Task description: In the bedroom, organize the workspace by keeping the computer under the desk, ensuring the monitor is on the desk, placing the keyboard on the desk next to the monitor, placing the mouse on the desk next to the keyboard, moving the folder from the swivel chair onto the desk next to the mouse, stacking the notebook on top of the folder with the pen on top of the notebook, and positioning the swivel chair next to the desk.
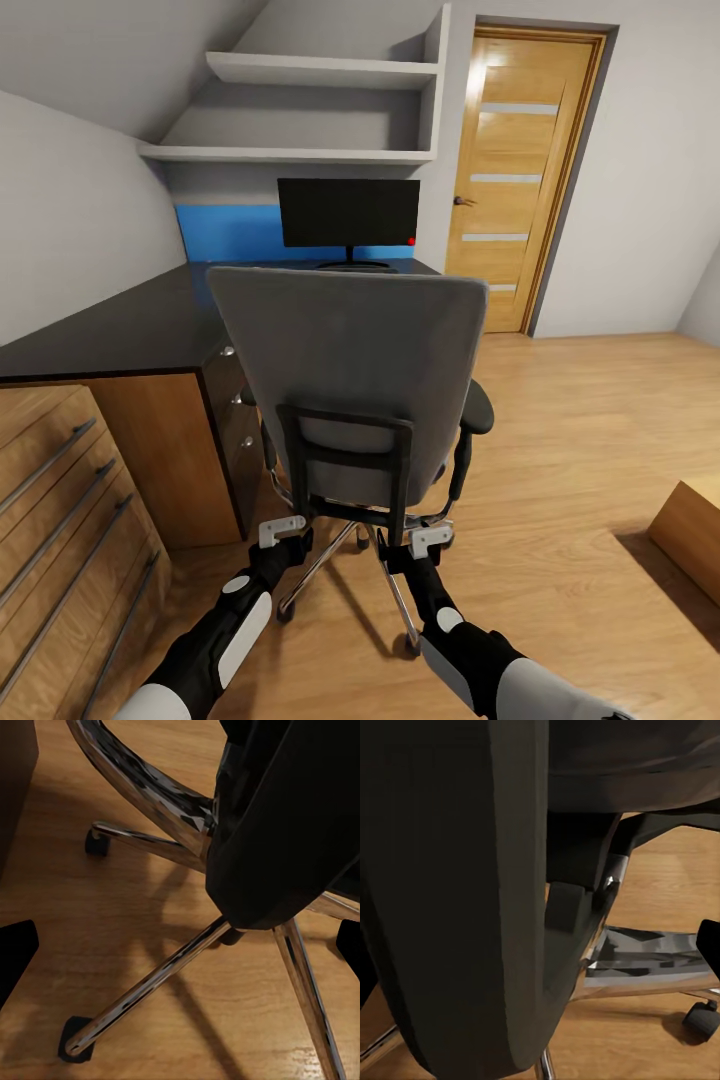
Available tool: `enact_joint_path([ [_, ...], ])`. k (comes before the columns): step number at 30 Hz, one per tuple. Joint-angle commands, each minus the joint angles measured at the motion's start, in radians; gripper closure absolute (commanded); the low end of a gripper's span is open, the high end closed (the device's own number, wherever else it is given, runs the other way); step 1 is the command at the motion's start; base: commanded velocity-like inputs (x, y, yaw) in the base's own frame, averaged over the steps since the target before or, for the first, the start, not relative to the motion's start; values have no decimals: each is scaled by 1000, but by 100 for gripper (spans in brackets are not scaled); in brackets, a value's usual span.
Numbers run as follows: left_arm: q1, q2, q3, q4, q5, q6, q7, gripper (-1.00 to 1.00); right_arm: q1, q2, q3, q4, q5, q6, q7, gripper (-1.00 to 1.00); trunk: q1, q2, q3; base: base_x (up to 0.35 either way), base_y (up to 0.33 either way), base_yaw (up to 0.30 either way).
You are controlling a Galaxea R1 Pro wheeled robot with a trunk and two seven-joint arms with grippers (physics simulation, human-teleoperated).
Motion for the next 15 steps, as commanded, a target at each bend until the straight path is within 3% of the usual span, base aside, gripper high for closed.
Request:
enact_joint_path([
  [1,0,1,-4,-2,9,4,8,-100,-1,0,9,0,-4,-3,-8,-100,0,0,-1,0,0,0],
  [6,0,1,-4,-1,9,4,8,-100,-1,1,9,0,-4,-3,-9,-100,0,0,-1,96,0,0],
  [15,0,0,-4,-1,9,5,8,-100,-1,1,9,0,-7,-2,-8,-100,0,0,-2,294,0,66],
])
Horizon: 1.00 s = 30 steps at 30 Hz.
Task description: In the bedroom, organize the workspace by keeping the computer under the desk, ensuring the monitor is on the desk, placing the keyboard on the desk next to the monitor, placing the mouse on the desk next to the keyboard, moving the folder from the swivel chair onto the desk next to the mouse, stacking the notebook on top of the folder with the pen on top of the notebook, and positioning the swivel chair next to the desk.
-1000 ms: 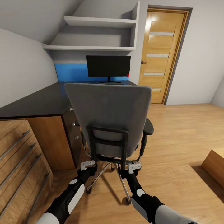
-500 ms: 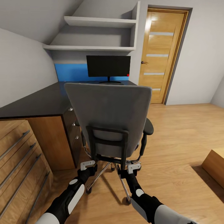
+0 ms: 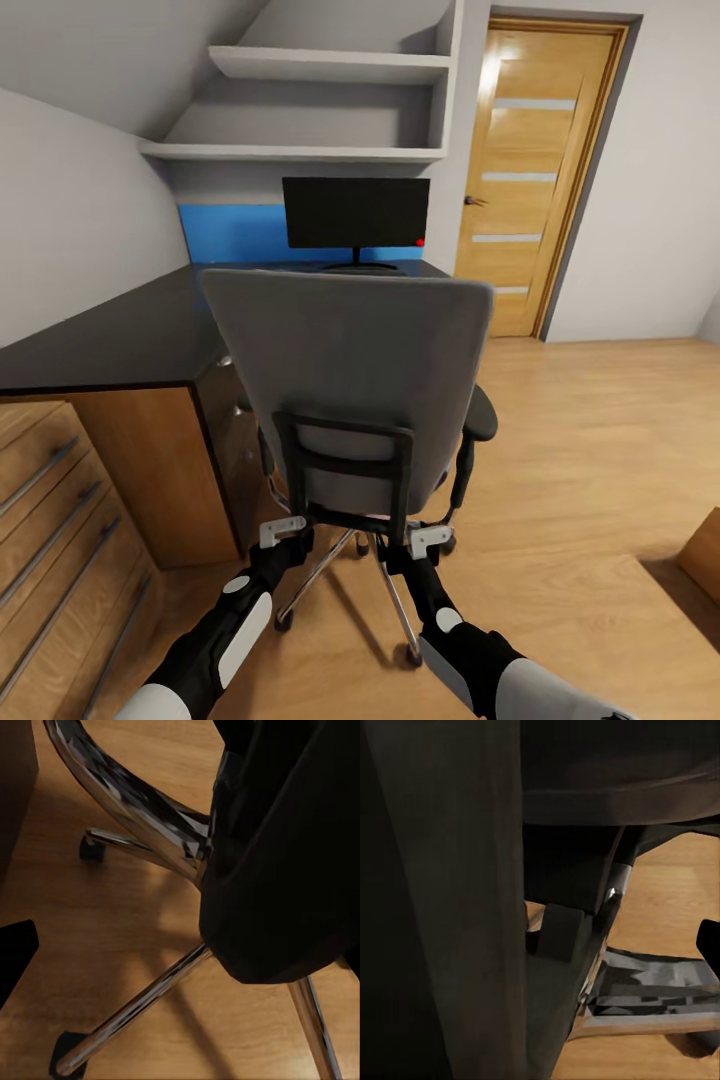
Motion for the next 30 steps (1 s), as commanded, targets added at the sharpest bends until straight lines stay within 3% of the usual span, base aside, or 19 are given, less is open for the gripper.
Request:
enact_joint_path([
  [1,-1,1,-2,-1,6,4,10,-100,-1,-1,5,0,-7,-5,-10,-100,0,0,-1,296,0,188],
  [12,-1,0,-2,-1,6,4,10,-100,-1,-1,5,0,-5,-5,-10,-100,0,0,-5,215,0,205],
  [19,-1,-2,-6,15,4,3,10,-100,-1,-4,4,0,-3,-6,-11,-100,0,0,-5,51,-35,26],
  [30,-1,-3,-10,17,4,3,11,-100,-1,-5,3,0,-2,-6,-10,-100,0,0,-5,228,-187,1],
])
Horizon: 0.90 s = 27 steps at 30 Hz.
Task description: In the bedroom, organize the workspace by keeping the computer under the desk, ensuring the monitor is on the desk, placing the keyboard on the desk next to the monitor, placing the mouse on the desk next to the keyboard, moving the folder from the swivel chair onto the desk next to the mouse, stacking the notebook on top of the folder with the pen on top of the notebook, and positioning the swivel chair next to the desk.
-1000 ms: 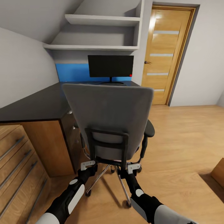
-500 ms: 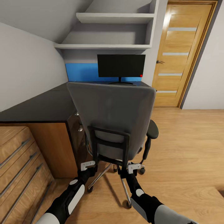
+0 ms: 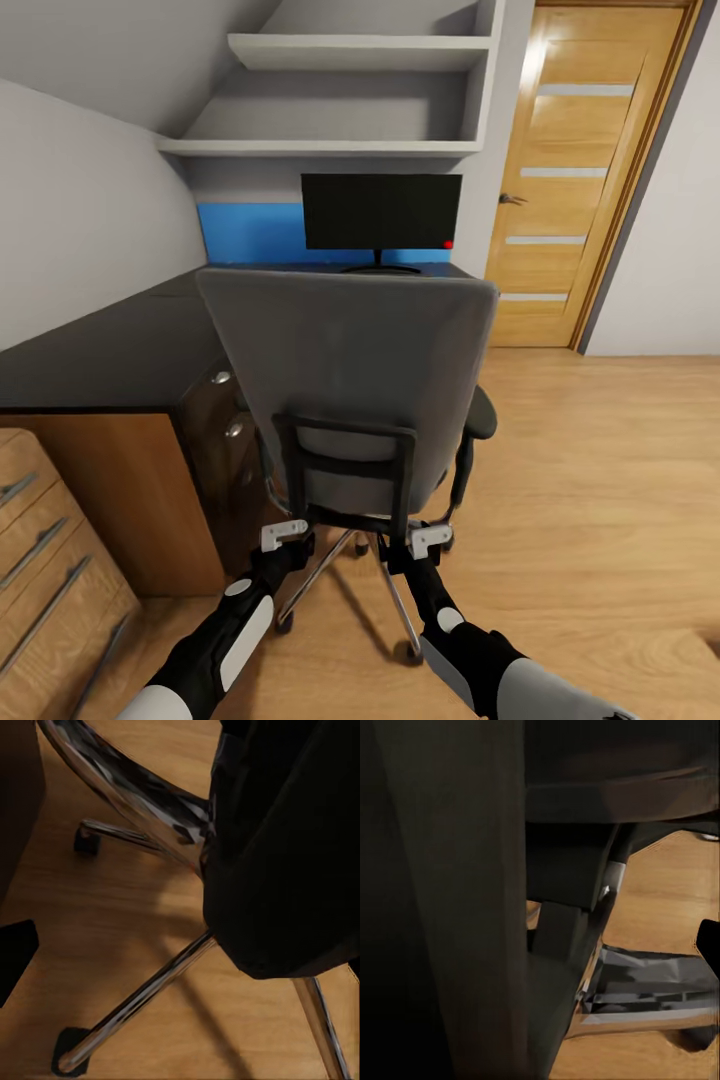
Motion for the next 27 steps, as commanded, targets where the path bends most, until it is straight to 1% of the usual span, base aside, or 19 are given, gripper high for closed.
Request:
enact_joint_path([
  [1,0,1,-3,-2,6,4,10,-100,-1,-1,5,1,-11,-4,-10,-100,0,0,-1,243,-202,0],
  [13,0,1,-3,-2,5,4,10,-100,0,-1,5,1,-8,-5,-10,-100,0,0,-1,263,-183,0],
  [27,0,3,-3,-2,4,4,10,-100,0,-2,5,1,-5,-5,-9,-100,0,0,-1,326,-11,0],
])
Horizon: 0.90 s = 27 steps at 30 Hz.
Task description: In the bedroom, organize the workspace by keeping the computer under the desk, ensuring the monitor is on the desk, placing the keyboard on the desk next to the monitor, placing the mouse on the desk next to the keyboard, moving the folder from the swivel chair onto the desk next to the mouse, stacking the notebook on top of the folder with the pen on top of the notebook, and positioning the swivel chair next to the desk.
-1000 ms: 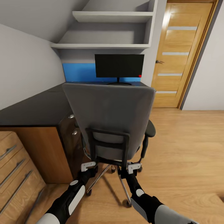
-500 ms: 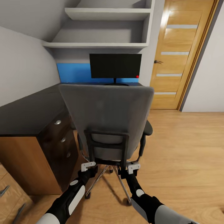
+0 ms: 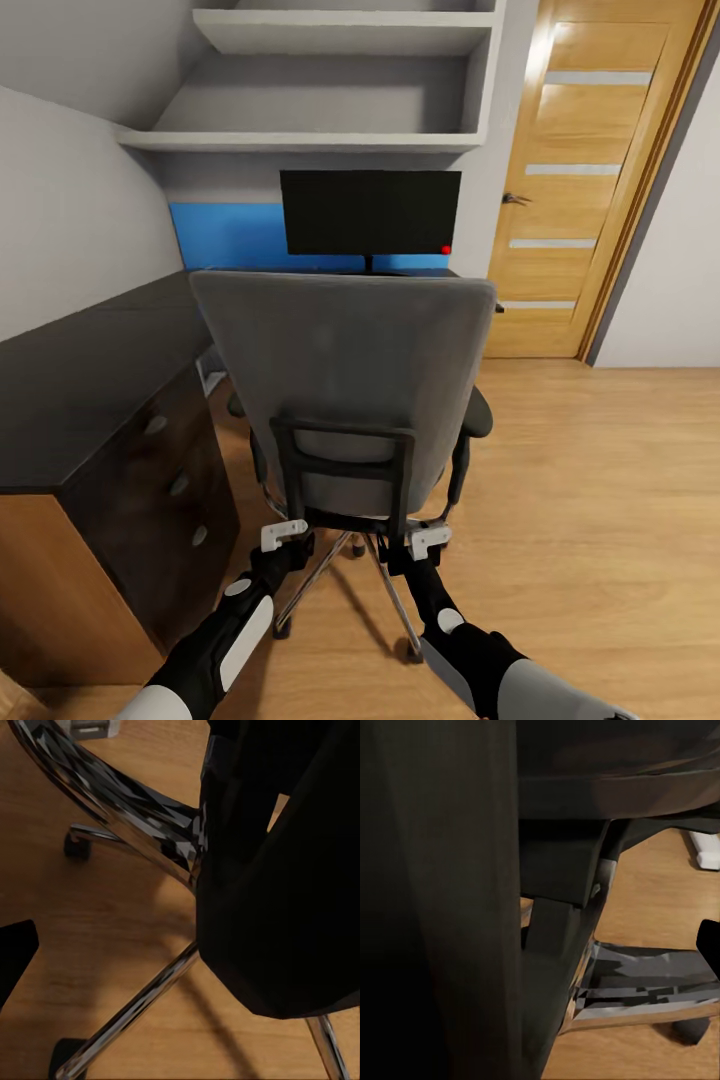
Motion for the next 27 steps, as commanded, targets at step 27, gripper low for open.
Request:
enact_joint_path([
  [27,0,2,-2,-2,6,4,10,-100,-2,-1,2,1,-13,-6,-9,-100,0,0,-1,331,0,0],
])
